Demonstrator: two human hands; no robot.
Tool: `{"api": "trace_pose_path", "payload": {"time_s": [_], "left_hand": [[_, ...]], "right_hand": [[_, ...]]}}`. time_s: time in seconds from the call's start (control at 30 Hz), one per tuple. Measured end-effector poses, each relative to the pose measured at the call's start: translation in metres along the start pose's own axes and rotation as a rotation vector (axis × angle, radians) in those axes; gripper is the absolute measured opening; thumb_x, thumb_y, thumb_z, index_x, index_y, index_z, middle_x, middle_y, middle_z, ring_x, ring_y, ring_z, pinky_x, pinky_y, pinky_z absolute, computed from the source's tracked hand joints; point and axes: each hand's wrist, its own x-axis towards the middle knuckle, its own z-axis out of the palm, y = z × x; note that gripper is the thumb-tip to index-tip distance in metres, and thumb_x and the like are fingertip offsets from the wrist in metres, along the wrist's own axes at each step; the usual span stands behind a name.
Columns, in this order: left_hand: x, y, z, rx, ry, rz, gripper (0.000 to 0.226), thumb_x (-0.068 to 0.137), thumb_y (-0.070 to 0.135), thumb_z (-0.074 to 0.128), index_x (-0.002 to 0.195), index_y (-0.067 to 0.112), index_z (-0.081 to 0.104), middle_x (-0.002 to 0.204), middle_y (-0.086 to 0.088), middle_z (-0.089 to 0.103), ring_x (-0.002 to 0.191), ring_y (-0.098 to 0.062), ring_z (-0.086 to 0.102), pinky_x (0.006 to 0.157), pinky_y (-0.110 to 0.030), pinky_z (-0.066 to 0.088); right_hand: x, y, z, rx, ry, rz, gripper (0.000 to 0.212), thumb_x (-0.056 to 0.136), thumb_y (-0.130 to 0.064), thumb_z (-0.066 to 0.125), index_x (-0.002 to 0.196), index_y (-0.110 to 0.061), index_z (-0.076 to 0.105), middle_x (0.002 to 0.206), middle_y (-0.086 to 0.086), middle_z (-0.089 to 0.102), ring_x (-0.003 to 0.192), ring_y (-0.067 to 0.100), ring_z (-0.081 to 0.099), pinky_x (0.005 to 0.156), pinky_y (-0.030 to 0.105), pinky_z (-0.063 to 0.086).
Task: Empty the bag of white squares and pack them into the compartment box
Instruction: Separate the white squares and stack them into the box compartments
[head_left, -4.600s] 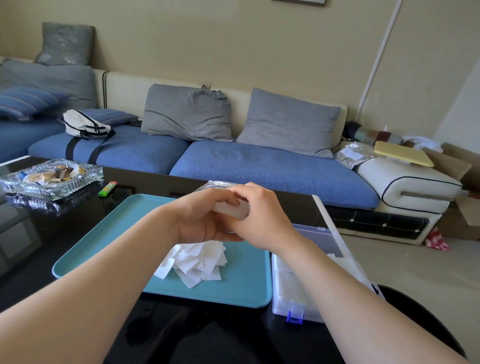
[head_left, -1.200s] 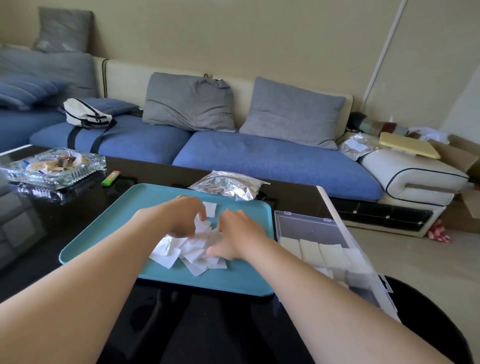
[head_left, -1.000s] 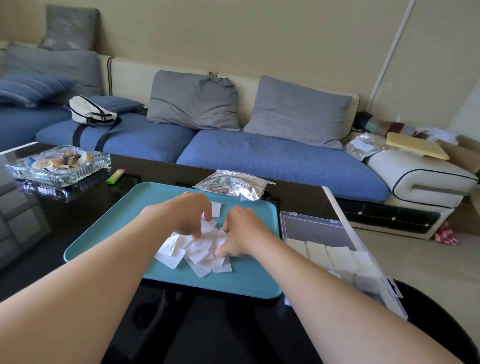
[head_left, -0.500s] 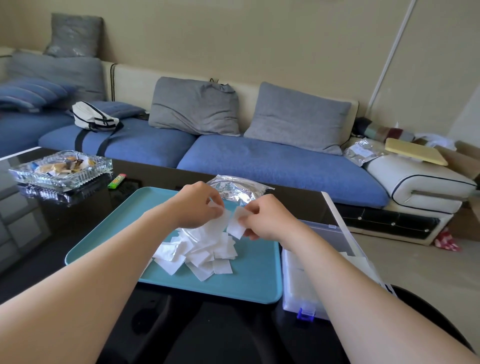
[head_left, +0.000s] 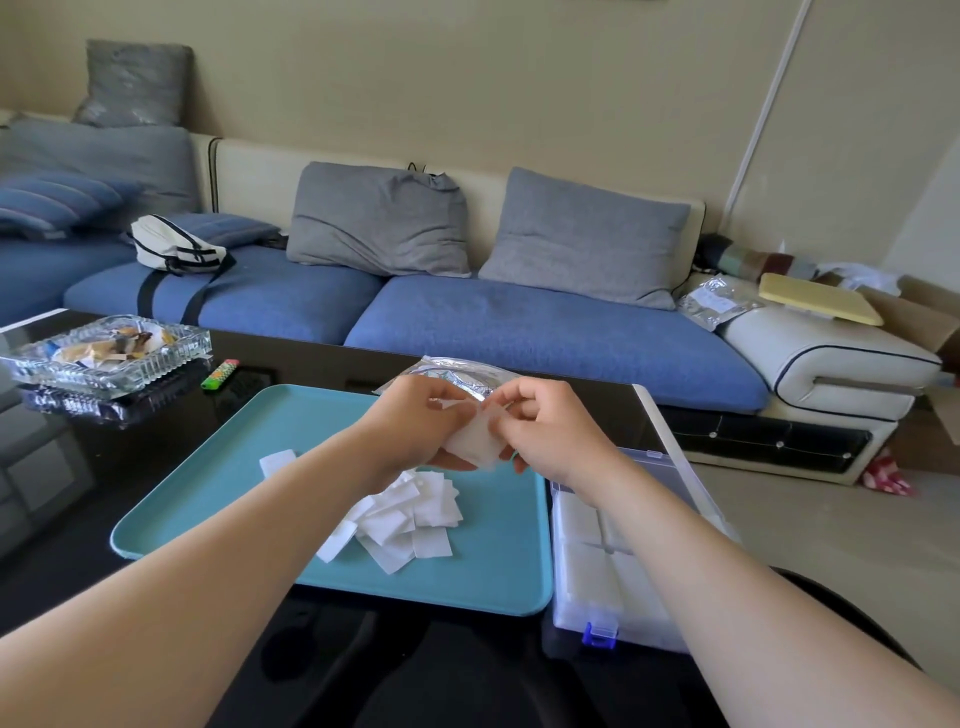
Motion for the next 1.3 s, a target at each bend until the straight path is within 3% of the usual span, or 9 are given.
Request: {"api": "trace_pose_path", "payload": {"time_s": [0.1,0.17,0.33,0.47,0.7,0.87,1.0,1.13,1.3], "left_hand": [[0.001,-0.001,0.003,-0.118,-0.017,-0.013,0.019,0.107,0.018,0.060,0.111,0.006,0.074,0.108,-0.019,0.074,0.091,-0.032,0.078,0.075,-0.043,0.066],[0.001,-0.003,0.004,-0.203,-0.063,-0.023,0.021,0.106,0.020,0.060,0.116,0.005,0.072,0.110,-0.019,0.076,0.095,-0.033,0.078,0.079,-0.042,0.066],[0.004,-0.007,0.007,-0.324,-0.036,-0.016,0.016,0.103,0.007,0.063,0.117,0.006,0.069,0.116,-0.022,0.074,0.097,-0.035,0.077,0.078,-0.043,0.065],[0.006,-0.014,0.012,-0.319,0.010,-0.016,0.014,0.100,0.005,0.067,0.113,0.004,0.070,0.114,-0.026,0.073,0.094,-0.036,0.077,0.075,-0.042,0.065],[0.012,-0.017,0.019,-0.376,0.040,0.000,0.020,0.098,0.008,0.070,0.116,0.000,0.069,0.116,-0.026,0.072,0.098,-0.036,0.077,0.082,-0.046,0.064],[0.017,-0.019,0.024,-0.394,0.133,-0.023,0.036,0.095,0.012,0.073,0.128,-0.001,0.062,0.121,-0.026,0.067,0.095,-0.035,0.078,0.076,-0.042,0.065],[0.017,-0.021,0.022,-0.397,0.121,-0.031,0.039,0.097,0.013,0.072,0.132,0.001,0.061,0.123,-0.025,0.067,0.094,-0.034,0.078,0.077,-0.042,0.065],[0.013,-0.019,0.017,-0.373,0.065,-0.046,0.023,0.099,0.010,0.071,0.120,0.002,0.068,0.119,-0.025,0.071,0.095,-0.034,0.078,0.078,-0.044,0.065],[0.005,-0.016,0.015,-0.353,0.006,-0.040,0.019,0.098,0.010,0.071,0.115,0.001,0.070,0.111,-0.025,0.074,0.098,-0.036,0.077,0.077,-0.041,0.065]], "right_hand": [[0.004,0.011,0.003,-0.051,0.048,-0.080,0.021,0.092,-0.014,0.072,0.101,-0.033,0.076,0.085,0.003,0.078,0.073,0.022,0.073,0.069,0.046,0.063],[0.004,0.014,0.003,-0.058,0.097,-0.101,0.035,0.087,-0.015,0.080,0.111,-0.039,0.072,0.090,-0.002,0.077,0.078,0.022,0.074,0.079,0.047,0.063],[-0.002,0.009,-0.003,-0.048,0.239,-0.132,0.060,0.076,-0.016,0.095,0.125,-0.031,0.065,0.097,-0.003,0.069,0.069,0.015,0.069,0.073,0.024,0.059],[-0.002,0.009,-0.003,-0.080,0.297,-0.151,0.044,0.069,-0.018,0.100,0.104,-0.025,0.074,0.085,-0.004,0.072,0.063,0.003,0.065,0.065,0.012,0.053],[0.001,0.015,-0.001,-0.098,0.436,-0.175,0.027,0.073,-0.024,0.098,0.089,-0.023,0.076,0.065,-0.008,0.073,0.063,0.010,0.072,0.072,0.033,0.061],[0.005,0.019,0.000,-0.066,0.421,-0.163,0.022,0.077,-0.020,0.095,0.082,-0.022,0.074,0.062,-0.007,0.073,0.056,0.011,0.072,0.071,0.040,0.063],[0.005,0.021,0.001,-0.119,0.381,-0.191,0.022,0.078,-0.025,0.095,0.087,-0.025,0.075,0.067,-0.009,0.072,0.064,0.007,0.071,0.072,0.032,0.062],[0.003,0.020,0.003,-0.135,0.396,-0.244,0.021,0.081,-0.018,0.092,0.094,-0.024,0.077,0.068,-0.013,0.070,0.066,0.005,0.068,0.069,0.022,0.056],[0.004,0.021,0.001,-0.147,0.361,-0.255,0.021,0.081,-0.024,0.092,0.096,-0.026,0.078,0.070,-0.010,0.073,0.065,0.006,0.069,0.067,0.023,0.057]]}}
